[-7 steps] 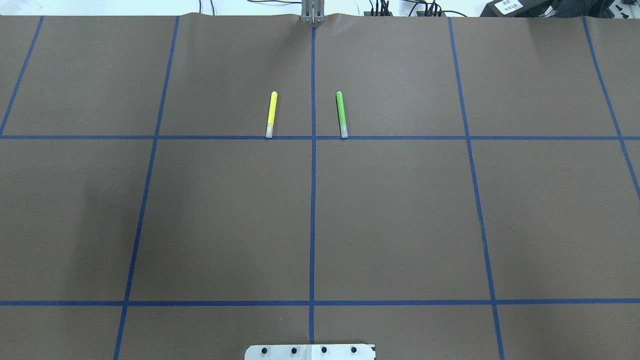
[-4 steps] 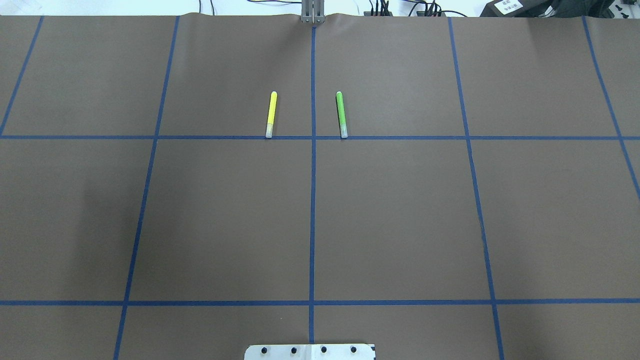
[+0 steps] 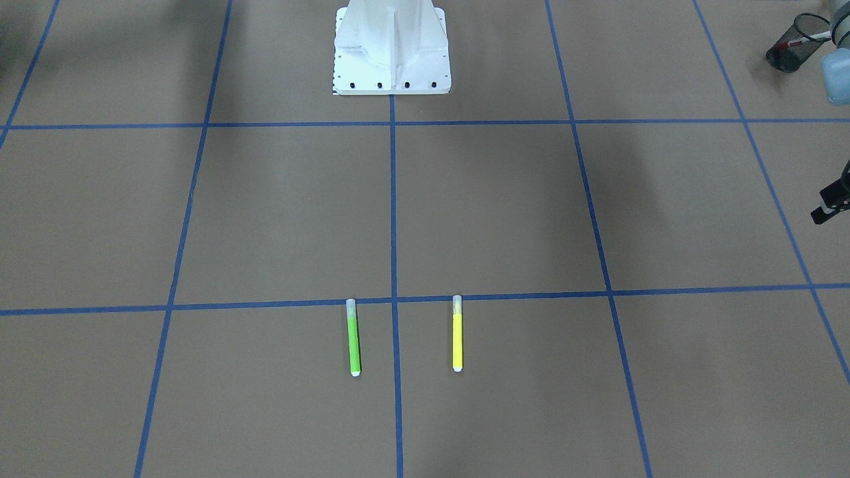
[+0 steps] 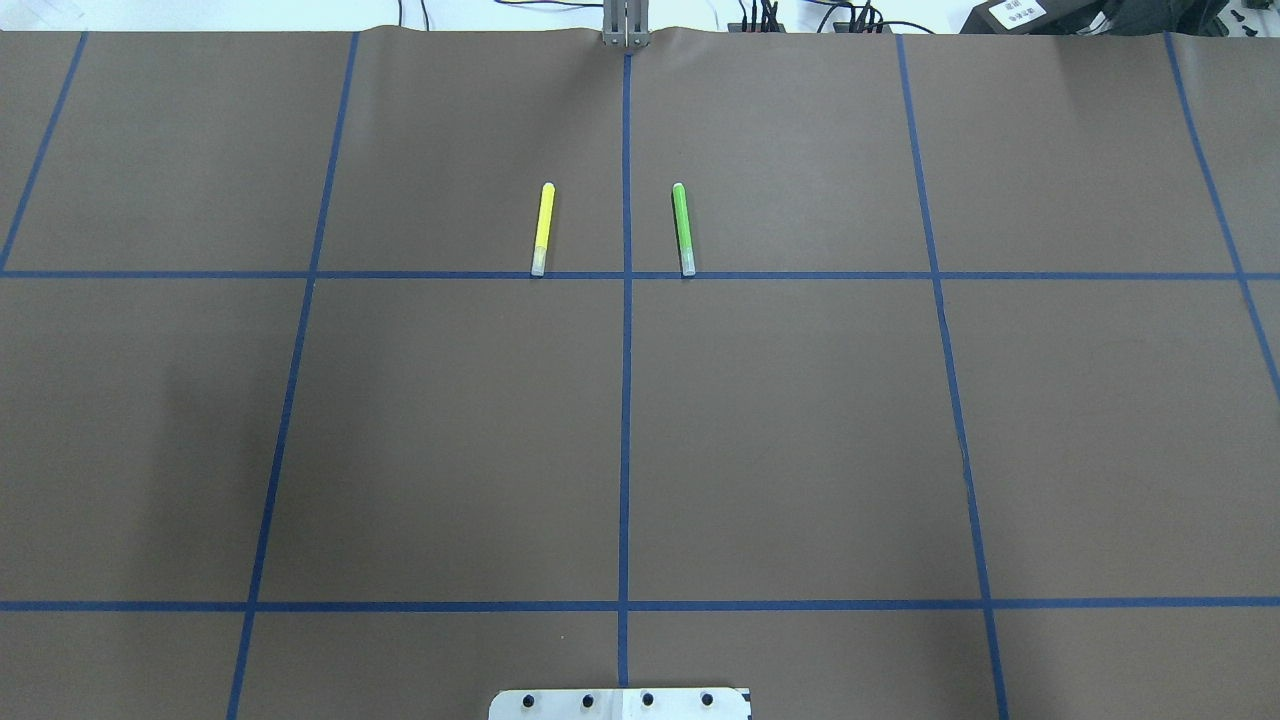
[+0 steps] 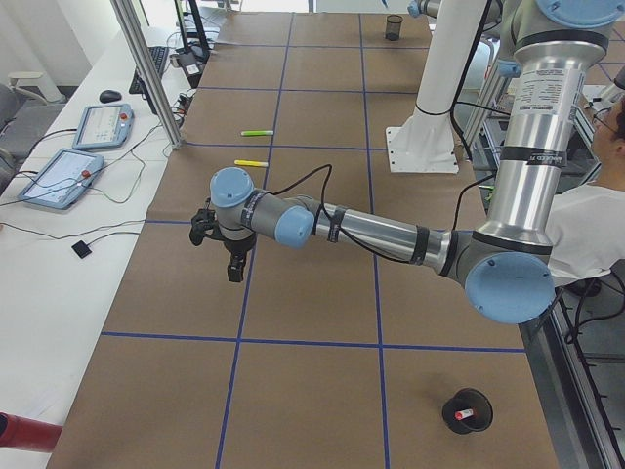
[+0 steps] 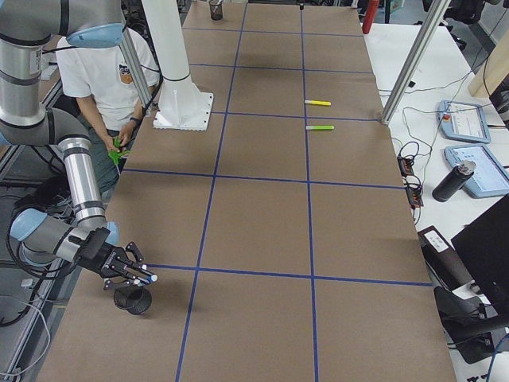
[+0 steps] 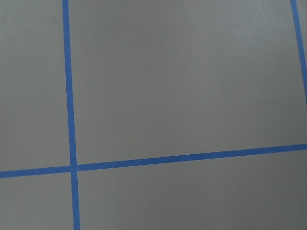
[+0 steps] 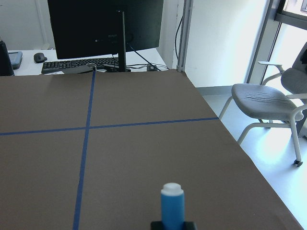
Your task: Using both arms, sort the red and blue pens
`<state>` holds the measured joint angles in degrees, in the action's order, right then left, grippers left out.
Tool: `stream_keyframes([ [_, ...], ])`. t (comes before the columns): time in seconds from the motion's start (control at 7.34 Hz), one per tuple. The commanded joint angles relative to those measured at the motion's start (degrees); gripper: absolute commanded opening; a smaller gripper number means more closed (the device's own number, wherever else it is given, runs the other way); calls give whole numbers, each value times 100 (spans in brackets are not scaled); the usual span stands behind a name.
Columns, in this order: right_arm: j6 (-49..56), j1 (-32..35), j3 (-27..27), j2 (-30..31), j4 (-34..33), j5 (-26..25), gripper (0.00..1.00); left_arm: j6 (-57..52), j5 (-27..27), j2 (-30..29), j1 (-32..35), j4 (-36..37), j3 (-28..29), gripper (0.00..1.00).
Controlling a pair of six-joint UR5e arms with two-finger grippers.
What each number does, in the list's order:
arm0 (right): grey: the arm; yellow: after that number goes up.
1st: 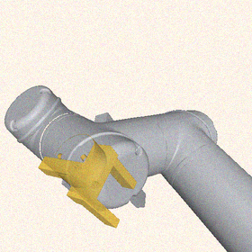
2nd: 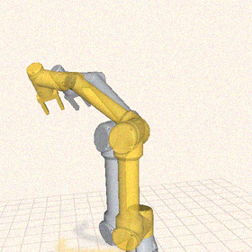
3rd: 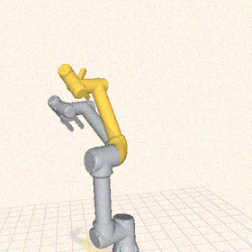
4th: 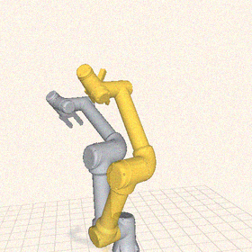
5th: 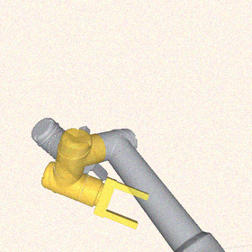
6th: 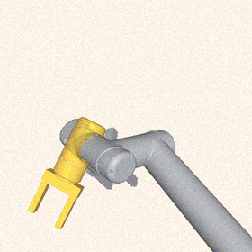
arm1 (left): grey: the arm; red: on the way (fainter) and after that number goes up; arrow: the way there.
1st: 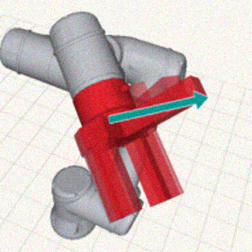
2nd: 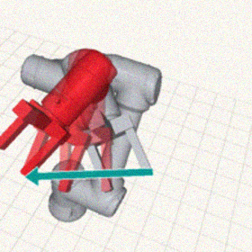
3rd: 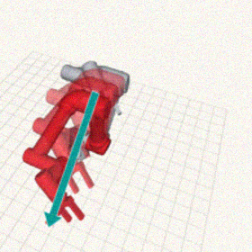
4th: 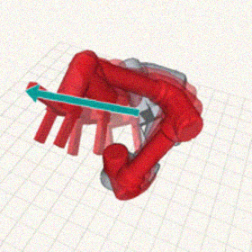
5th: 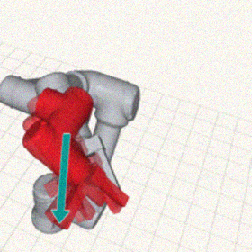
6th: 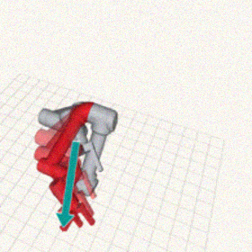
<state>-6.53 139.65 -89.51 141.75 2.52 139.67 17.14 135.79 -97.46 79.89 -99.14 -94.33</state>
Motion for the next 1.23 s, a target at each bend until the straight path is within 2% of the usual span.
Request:
stream_keyframes([
  [0.0, 196, 648, 257, -50, 12, 305, 0, -18, 0, 8, 0, 0, 2, 99],
  [0.27, 398, 853, 572, -51, 81, 465, 0, -27, 0, 17, 9, 0, -7, 99],
  [0.54, 478, 1073, 1100, -68, 502, 491, 0, -35, 0, 17, 0, 0, -16, 99],
  [1.09, 504, 1109, 1146, -174, 478, 614, 0, 17, 0, 43, 9, 0, -86, 99],
])
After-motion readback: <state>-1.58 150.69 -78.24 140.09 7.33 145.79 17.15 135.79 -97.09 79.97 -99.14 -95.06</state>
